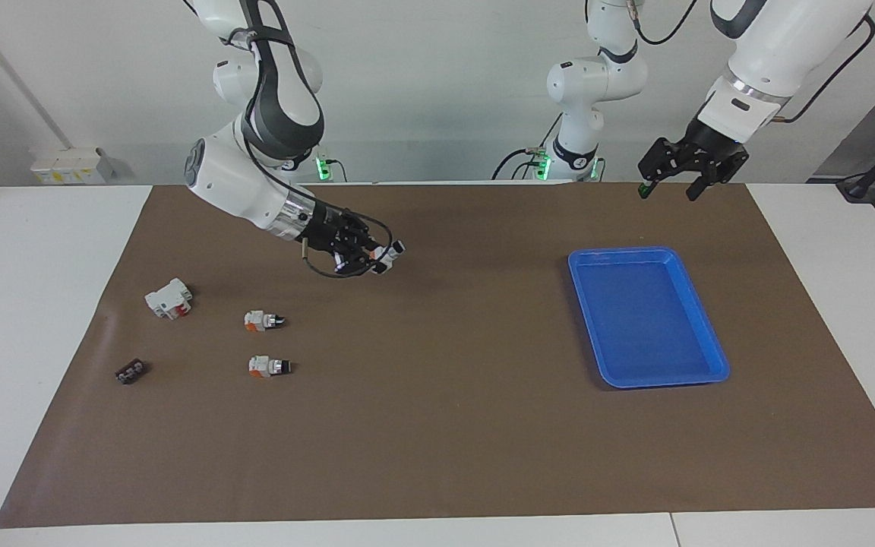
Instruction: Turn and place switch with both arms
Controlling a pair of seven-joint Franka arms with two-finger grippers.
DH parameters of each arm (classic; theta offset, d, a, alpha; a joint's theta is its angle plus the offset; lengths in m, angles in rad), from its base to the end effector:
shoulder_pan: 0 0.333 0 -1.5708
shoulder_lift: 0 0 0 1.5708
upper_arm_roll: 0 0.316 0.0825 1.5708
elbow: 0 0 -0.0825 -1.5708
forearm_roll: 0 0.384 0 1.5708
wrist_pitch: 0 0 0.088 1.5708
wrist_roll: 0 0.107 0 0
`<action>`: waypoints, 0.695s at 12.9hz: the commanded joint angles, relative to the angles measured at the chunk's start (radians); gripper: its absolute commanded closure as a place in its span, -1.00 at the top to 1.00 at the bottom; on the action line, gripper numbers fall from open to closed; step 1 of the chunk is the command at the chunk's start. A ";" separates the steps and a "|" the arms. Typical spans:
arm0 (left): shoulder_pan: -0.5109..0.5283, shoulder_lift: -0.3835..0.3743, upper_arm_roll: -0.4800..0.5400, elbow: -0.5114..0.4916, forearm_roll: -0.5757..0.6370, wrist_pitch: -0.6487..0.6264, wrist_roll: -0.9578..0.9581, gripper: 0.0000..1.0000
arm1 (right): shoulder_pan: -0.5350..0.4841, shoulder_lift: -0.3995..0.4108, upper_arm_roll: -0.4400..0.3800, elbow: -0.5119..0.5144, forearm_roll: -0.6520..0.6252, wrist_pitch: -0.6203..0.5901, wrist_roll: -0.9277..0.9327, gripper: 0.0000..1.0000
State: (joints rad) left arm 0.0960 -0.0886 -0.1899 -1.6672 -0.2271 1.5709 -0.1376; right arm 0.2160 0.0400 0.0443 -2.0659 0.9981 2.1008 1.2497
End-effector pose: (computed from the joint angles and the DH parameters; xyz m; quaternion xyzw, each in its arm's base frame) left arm 0.5215 -0.0779 0.6284 0.9942 0.0227 -0.0167 0.1038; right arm 0.5367 0.1844 0.4321 -0.6571 0.6306 0.2849 0.2992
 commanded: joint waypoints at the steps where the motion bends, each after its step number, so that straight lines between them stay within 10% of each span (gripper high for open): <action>1: -0.013 -0.065 -0.011 -0.097 -0.136 0.027 -0.135 0.73 | 0.048 0.021 -0.001 0.068 0.112 0.024 0.069 -1.00; 9: -0.232 -0.089 -0.011 -0.198 -0.382 0.320 -0.787 0.35 | 0.249 0.040 -0.001 0.104 0.275 0.280 0.166 -1.00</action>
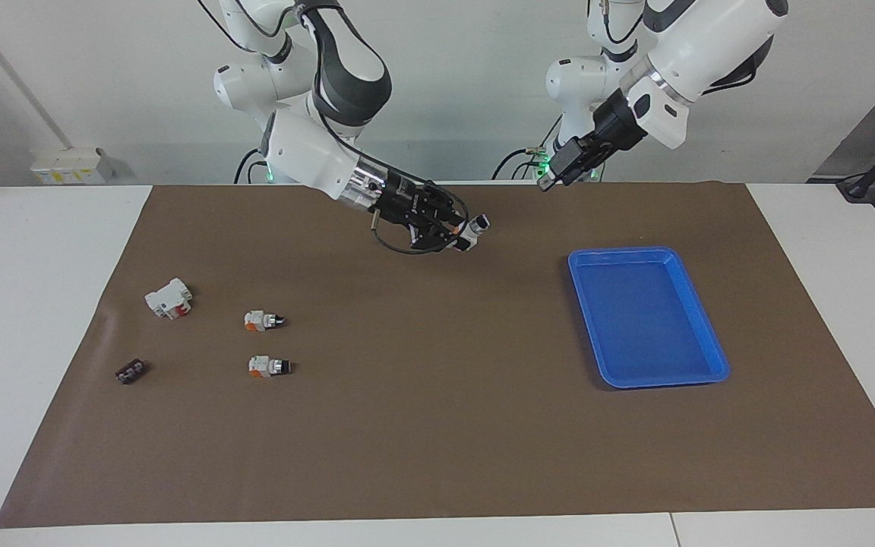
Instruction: Turn and place switch with both arms
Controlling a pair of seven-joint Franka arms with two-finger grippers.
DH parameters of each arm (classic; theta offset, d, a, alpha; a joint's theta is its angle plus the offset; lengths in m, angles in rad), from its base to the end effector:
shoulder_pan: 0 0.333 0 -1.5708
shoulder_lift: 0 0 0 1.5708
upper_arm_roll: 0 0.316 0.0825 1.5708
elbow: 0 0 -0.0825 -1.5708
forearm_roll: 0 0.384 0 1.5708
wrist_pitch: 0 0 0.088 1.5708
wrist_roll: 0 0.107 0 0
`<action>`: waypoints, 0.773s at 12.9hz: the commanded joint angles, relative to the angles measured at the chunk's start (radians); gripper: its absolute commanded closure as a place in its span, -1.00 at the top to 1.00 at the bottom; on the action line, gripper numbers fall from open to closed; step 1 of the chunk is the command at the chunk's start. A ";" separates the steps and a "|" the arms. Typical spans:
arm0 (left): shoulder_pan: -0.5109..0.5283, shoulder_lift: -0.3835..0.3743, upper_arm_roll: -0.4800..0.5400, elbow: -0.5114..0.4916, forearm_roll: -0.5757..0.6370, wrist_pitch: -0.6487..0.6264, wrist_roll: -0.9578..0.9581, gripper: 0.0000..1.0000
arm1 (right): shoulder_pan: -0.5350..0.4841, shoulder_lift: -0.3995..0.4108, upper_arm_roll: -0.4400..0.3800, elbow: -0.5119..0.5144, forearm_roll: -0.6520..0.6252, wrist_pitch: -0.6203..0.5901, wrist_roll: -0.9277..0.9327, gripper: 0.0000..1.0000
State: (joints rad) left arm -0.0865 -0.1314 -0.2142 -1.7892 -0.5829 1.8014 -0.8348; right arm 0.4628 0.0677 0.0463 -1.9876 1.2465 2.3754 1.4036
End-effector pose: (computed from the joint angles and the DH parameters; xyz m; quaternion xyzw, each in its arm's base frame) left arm 0.4949 -0.2094 0.6234 0.9132 0.2973 -0.0879 0.2645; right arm 0.5214 0.3022 0.4695 -0.5703 0.6628 0.3079 0.3750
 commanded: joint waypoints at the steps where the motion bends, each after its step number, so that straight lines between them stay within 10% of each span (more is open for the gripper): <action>1: -0.068 -0.047 0.013 -0.091 -0.028 0.122 -0.128 0.31 | 0.010 0.014 -0.002 0.027 0.027 0.024 0.012 -1.00; 10: -0.151 -0.028 0.013 -0.147 -0.021 0.286 -0.072 0.07 | 0.036 0.021 -0.002 0.039 0.028 0.054 0.012 -1.00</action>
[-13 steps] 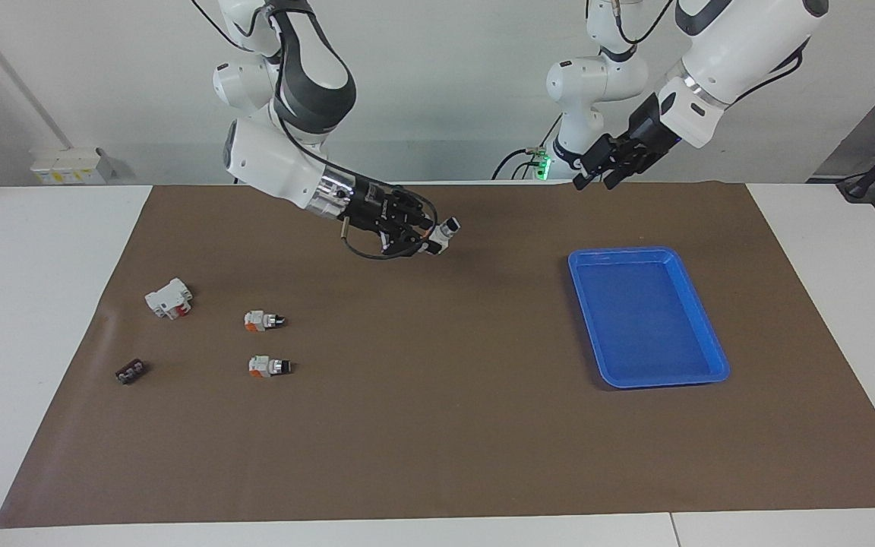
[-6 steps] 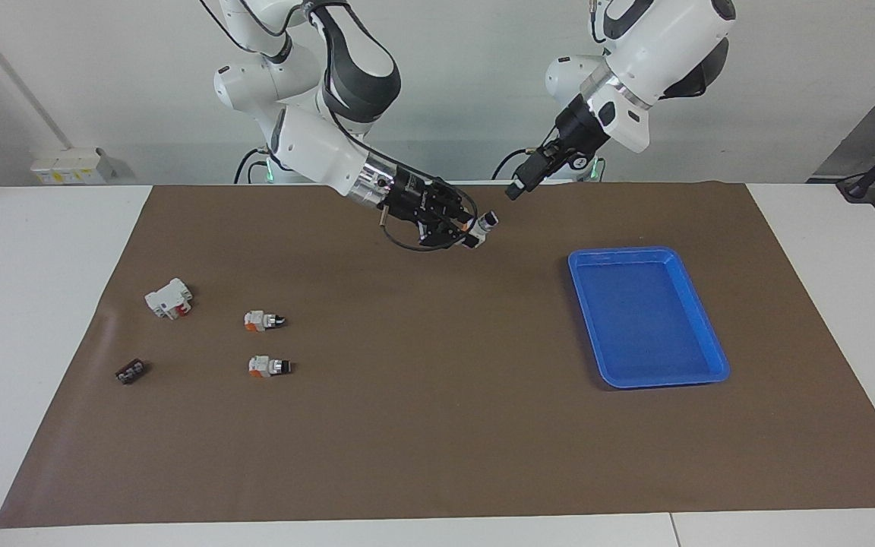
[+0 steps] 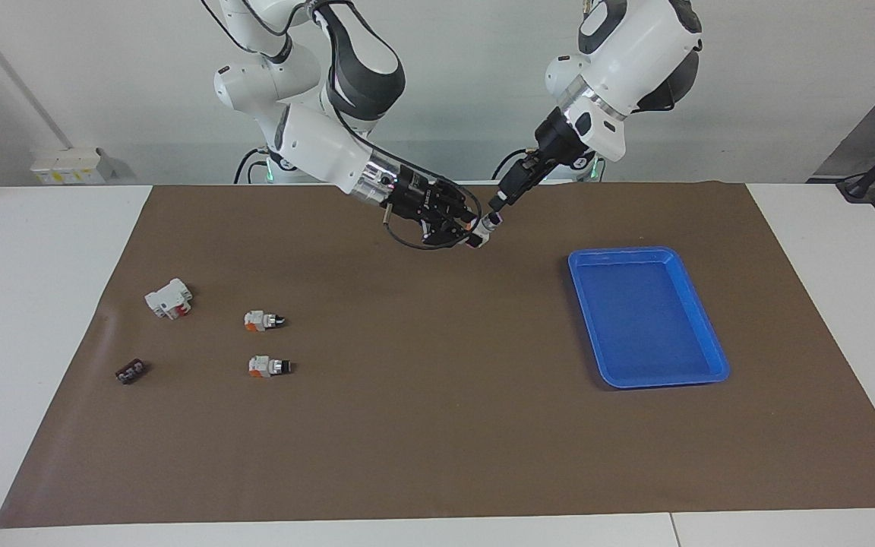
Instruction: Turn and place switch with both arms
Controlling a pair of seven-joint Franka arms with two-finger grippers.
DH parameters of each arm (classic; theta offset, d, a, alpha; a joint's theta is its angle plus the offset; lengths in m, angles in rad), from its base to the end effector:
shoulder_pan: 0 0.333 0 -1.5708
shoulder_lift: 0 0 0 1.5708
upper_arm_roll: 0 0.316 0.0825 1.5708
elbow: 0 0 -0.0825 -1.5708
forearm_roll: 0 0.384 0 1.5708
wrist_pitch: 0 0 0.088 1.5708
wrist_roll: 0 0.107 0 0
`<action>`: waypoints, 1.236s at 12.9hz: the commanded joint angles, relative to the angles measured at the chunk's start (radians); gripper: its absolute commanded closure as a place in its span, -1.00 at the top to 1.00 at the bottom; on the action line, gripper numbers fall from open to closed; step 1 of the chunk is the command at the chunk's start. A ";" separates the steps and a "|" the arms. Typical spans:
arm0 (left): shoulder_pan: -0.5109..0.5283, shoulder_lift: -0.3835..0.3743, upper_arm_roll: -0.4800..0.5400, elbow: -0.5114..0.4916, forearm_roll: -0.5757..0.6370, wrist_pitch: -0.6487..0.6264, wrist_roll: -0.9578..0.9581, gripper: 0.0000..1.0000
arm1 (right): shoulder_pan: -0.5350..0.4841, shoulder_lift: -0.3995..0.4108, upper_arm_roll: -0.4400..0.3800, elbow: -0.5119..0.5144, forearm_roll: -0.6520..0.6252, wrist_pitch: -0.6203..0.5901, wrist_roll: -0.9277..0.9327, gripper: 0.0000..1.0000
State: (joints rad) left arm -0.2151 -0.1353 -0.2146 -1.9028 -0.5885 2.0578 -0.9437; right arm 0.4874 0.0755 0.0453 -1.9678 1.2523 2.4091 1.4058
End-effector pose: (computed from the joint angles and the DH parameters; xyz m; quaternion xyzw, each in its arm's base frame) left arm 0.4845 -0.2616 0.5919 0.8951 0.3351 -0.0572 0.2884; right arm 0.5210 0.3133 0.4759 -0.5702 0.6605 0.3011 0.3848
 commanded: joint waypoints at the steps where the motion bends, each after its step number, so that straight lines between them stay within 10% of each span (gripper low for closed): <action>1: -0.023 -0.023 0.014 -0.033 -0.016 0.036 0.064 0.00 | 0.011 0.013 -0.001 0.020 0.021 0.021 0.010 -1.00; 16: -0.024 0.019 0.014 -0.042 -0.016 0.122 0.198 -0.35 | 0.013 0.013 -0.001 0.018 0.021 0.021 0.010 -1.00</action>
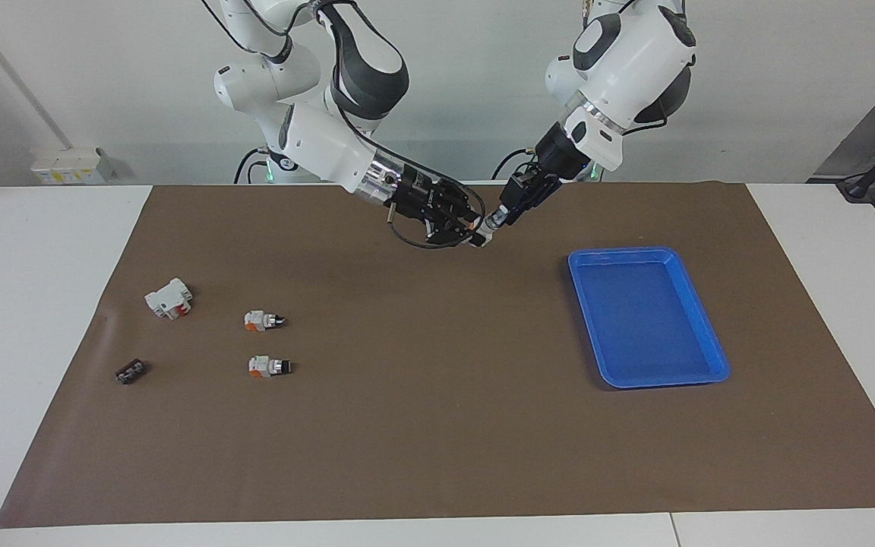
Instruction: Turn and place switch with both arms
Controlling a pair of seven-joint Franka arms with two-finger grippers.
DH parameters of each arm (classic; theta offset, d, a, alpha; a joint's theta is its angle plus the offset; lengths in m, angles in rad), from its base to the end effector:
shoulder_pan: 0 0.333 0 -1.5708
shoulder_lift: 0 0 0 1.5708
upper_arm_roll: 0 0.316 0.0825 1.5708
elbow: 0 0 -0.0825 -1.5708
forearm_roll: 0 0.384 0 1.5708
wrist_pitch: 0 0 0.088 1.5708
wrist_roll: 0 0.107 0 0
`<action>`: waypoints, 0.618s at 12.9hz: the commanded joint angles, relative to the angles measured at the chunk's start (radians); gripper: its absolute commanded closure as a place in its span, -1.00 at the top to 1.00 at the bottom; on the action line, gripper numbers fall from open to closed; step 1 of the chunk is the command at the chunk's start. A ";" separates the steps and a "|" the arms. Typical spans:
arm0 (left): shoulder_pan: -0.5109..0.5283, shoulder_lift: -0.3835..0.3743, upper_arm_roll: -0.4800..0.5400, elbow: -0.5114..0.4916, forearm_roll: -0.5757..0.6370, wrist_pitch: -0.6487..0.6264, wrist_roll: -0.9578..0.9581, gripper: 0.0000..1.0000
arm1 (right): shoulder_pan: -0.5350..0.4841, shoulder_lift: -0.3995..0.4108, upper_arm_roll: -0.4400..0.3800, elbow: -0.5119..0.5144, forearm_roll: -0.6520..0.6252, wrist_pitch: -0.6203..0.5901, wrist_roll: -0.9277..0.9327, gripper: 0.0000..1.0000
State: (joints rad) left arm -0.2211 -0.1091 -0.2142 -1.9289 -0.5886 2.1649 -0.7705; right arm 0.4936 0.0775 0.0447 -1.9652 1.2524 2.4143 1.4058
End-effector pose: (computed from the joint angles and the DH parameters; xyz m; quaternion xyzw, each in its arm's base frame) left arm 0.4977 -0.2610 0.5750 0.9130 0.2739 -0.0081 0.3022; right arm 0.5203 0.3160 0.4762 -0.5711 0.6597 0.3002 0.3854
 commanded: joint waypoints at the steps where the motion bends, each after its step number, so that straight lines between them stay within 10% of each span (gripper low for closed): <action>1: -0.018 -0.008 0.013 -0.015 -0.014 0.007 0.025 -0.37 | 0.008 0.011 0.000 0.016 0.021 0.016 0.010 -1.00; 8: -0.020 -0.008 0.012 -0.007 -0.013 -0.031 0.028 -0.52 | 0.008 0.011 0.000 0.016 0.021 0.029 0.009 -1.00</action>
State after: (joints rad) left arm -0.2230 -0.1084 -0.2135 -1.9292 -0.5885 2.1545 -0.7579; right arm 0.4938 0.0783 0.0427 -1.9651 1.2524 2.4185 1.4058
